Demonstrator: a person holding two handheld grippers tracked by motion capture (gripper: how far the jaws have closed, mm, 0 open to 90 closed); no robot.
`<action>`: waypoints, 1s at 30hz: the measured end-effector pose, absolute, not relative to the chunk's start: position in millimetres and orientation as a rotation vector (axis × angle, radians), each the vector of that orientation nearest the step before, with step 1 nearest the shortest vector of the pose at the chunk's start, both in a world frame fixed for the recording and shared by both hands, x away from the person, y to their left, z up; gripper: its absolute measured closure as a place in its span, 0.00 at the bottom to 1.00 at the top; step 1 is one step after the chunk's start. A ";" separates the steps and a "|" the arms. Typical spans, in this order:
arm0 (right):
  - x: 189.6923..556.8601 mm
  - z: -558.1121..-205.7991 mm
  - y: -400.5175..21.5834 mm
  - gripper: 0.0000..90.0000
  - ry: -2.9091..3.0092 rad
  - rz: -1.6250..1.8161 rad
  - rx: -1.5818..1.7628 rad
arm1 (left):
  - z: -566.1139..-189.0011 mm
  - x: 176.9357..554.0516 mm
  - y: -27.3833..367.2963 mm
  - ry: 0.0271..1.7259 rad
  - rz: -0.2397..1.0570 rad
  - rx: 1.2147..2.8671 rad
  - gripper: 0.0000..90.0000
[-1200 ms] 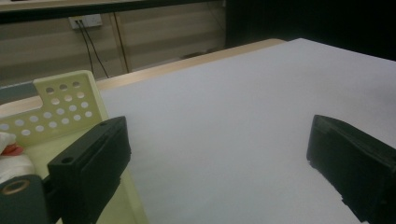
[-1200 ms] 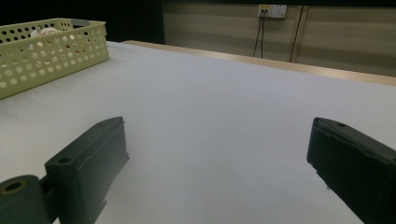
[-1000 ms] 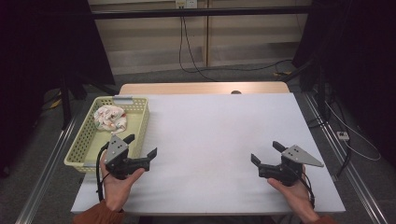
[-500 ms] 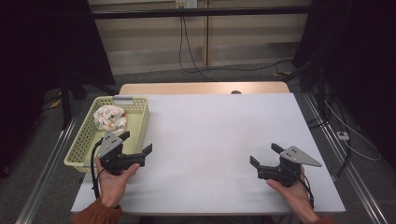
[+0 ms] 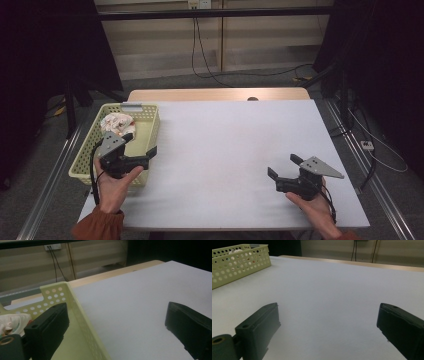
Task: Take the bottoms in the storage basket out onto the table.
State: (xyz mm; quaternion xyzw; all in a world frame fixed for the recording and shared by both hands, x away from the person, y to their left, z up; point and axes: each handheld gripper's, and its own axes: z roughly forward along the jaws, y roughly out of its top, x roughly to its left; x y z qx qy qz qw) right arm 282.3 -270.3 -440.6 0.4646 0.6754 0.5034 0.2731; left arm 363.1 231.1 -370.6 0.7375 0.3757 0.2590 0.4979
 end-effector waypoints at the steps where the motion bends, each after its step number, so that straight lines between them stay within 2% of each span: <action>1: 282.3 -440.7 -270.2 0.05 1.818 1.354 1.250 | -369.8 365.1 232.0 0.913 0.630 1.787 0.06; 7: 282.1 -439.8 -270.5 0.05 1.814 1.359 1.248 | -374.4 380.1 241.7 0.997 0.632 1.810 0.06; 21: 282.0 -440.3 -270.8 0.05 1.818 1.354 1.256 | -363.6 406.0 259.7 1.050 0.638 1.795 0.06; 22: 281.5 -440.0 -271.3 0.05 1.815 1.354 1.252 | -361.7 407.6 261.0 1.053 0.674 1.800 0.06; 30: 281.6 -440.6 -271.9 0.05 1.817 1.357 1.259 | -361.4 417.1 265.9 1.074 0.690 1.819 0.06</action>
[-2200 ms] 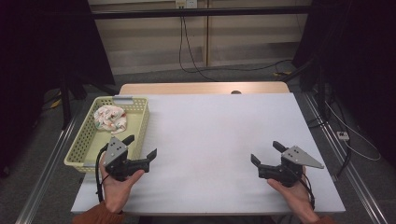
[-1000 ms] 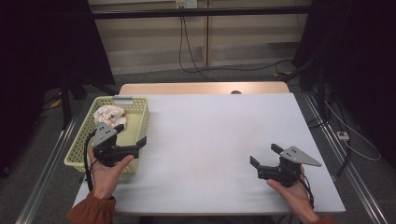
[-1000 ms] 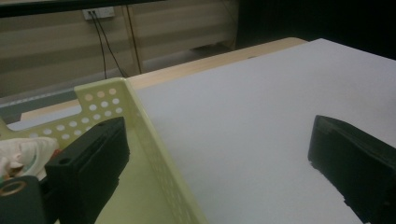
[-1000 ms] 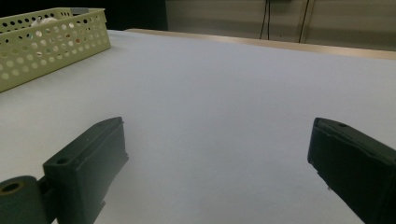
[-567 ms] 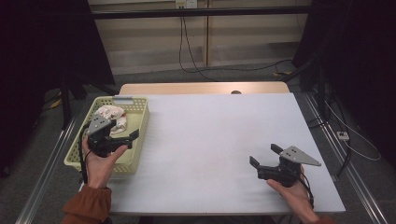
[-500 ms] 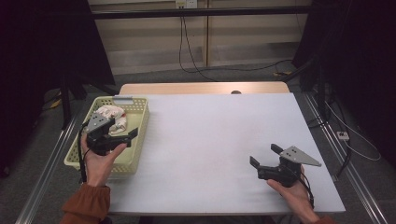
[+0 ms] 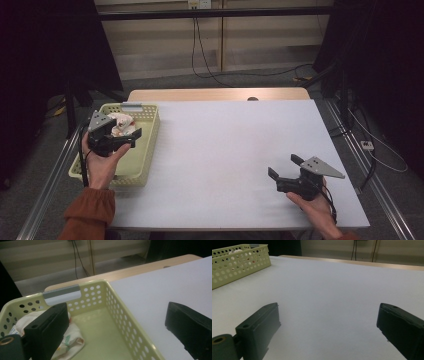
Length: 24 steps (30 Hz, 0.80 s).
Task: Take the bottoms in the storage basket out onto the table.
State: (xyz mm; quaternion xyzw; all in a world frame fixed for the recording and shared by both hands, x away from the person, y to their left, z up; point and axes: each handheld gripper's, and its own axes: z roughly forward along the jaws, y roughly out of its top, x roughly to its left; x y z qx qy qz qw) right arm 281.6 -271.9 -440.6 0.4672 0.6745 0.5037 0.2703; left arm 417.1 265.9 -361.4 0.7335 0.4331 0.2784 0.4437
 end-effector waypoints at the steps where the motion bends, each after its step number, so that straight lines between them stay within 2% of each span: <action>1: 281.4 -440.7 -271.8 0.05 1.819 1.358 1.258 | -361.4 419.3 267.2 1.081 0.685 1.821 0.06; 12: 281.5 -441.9 -271.9 0.05 1.827 1.352 1.265 | -359.4 447.2 282.1 1.144 0.692 1.826 0.06; 24: 281.8 -442.9 -271.1 0.05 1.838 1.353 1.270 | -375.9 484.9 292.5 1.260 0.709 1.882 0.06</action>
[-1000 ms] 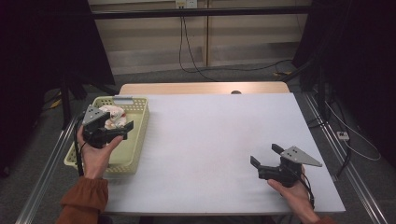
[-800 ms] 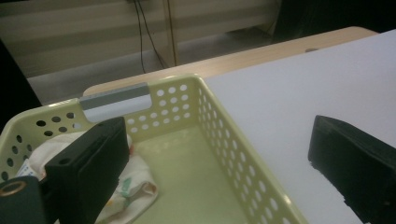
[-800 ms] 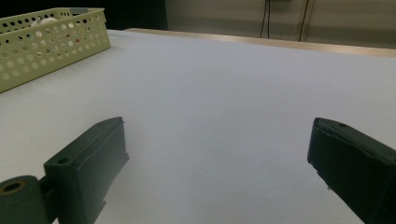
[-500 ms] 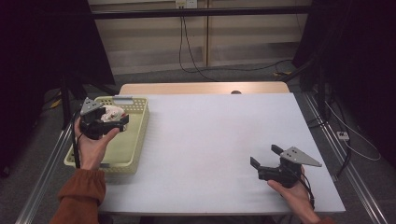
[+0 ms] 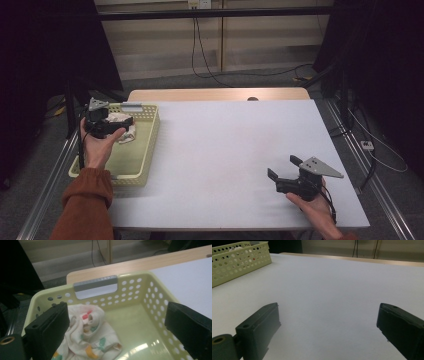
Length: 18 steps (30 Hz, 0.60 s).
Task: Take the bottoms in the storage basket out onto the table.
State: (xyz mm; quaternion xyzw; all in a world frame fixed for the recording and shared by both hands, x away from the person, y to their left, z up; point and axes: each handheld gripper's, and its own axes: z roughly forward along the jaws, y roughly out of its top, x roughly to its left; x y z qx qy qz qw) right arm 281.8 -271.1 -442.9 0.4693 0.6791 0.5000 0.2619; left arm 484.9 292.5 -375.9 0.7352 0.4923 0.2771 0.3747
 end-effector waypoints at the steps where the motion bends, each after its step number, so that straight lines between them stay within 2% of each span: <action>1: 281.7 -442.8 -271.2 0.05 1.838 1.353 1.267 | -377.2 488.0 292.6 1.266 0.710 1.887 0.07; 18: 280.9 -442.1 -270.7 0.05 1.836 1.356 1.266 | -404.5 515.1 308.3 1.417 0.661 1.899 0.07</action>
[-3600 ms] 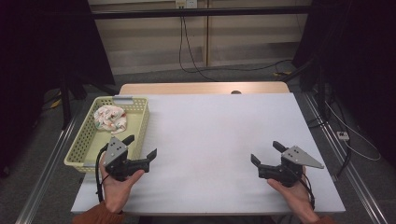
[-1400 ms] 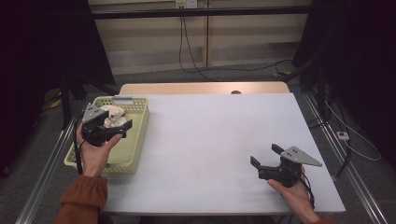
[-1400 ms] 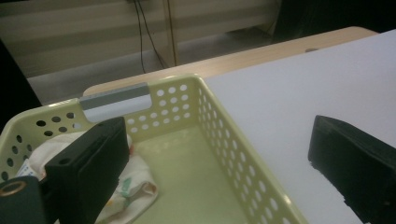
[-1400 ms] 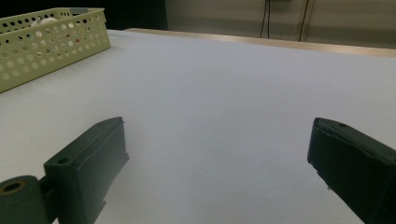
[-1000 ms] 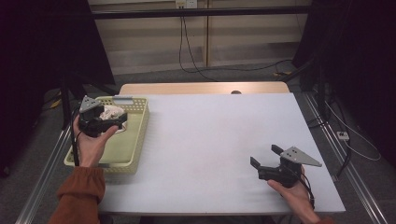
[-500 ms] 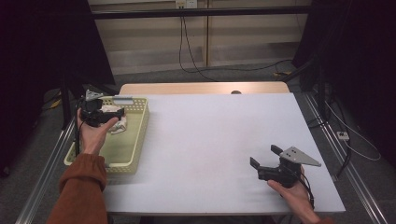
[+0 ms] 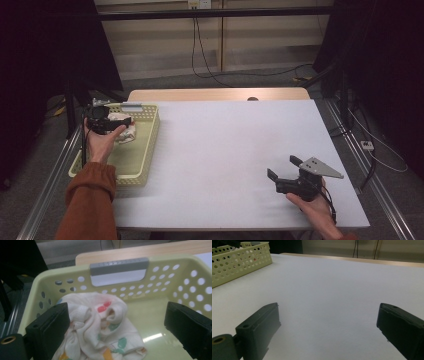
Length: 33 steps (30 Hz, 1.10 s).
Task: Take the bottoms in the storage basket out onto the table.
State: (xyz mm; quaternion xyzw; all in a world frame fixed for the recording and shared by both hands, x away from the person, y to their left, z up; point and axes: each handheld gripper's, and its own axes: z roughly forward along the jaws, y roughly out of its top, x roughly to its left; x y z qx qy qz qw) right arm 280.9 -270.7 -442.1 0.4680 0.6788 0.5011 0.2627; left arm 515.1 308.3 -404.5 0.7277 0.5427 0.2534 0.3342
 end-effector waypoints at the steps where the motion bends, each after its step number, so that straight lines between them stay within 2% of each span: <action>1: 280.6 -442.0 -271.0 0.05 1.835 1.356 1.266 | -405.3 515.8 308.9 1.427 0.663 1.893 0.07; 12: 277.1 -440.6 -270.2 0.05 1.833 1.352 1.260 | -421.3 527.9 307.5 1.541 0.611 1.986 0.08; 15: 277.0 -440.5 -269.6 0.05 1.835 1.353 1.260 | -426.1 529.8 307.1 1.547 0.553 2.016 0.09; 25: 276.6 -440.4 -269.3 0.05 1.835 1.356 1.262 | -435.5 531.5 296.9 1.530 0.569 2.162 0.10; 30: 277.0 -440.6 -268.1 0.05 1.845 1.359 1.251 | -441.1 531.1 295.3 1.558 0.578 2.245 0.18; 33: 276.7 -440.4 -267.6 0.05 1.847 1.357 1.250 | -440.3 530.7 295.7 1.578 0.547 2.241 0.20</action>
